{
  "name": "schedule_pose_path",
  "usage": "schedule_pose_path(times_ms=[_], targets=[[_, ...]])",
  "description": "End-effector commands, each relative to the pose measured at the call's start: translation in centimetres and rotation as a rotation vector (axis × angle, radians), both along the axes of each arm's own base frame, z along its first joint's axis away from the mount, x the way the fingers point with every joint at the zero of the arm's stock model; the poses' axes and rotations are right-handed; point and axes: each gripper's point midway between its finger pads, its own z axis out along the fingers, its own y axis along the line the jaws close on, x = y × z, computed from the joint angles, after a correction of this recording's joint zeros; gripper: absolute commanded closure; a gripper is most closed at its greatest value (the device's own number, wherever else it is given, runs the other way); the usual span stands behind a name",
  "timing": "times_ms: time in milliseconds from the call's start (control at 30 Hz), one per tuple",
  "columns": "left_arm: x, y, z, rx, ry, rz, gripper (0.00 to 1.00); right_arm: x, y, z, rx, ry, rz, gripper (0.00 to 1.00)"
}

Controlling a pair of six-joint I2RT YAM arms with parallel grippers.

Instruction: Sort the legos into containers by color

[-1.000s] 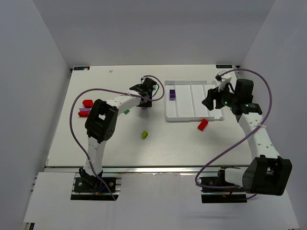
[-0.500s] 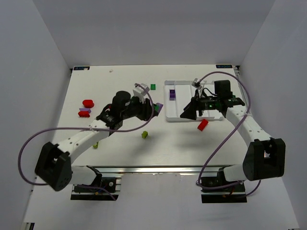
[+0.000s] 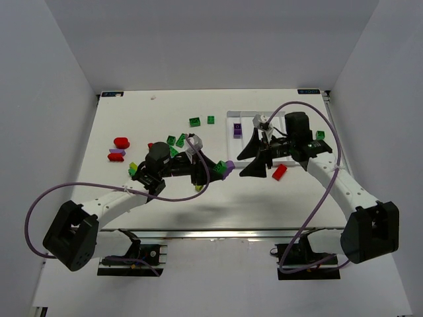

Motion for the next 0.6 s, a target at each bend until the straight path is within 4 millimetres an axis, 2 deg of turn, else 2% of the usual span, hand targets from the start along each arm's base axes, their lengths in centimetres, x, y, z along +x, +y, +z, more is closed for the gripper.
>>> schedule_pose_path(times_ms=[0, 200, 567], targets=[[-1.8, -0.1, 3.5, -0.097, -0.105, -0.088, 1.00, -0.8, 0.3, 0.2, 0.036, -0.090, 0.047, 0.18], [-2.1, -0.1, 3.6, -0.108, -0.098, -0.099, 1.00, -1.2, 1.4, -0.3, 0.010, -0.111, 0.057, 0.18], [-2.3, -0.5, 2.9, -0.099, -0.073, -0.114, 1.00, -1.9, 2.8, 0.4, 0.026, -0.107, 0.081, 0.22]])
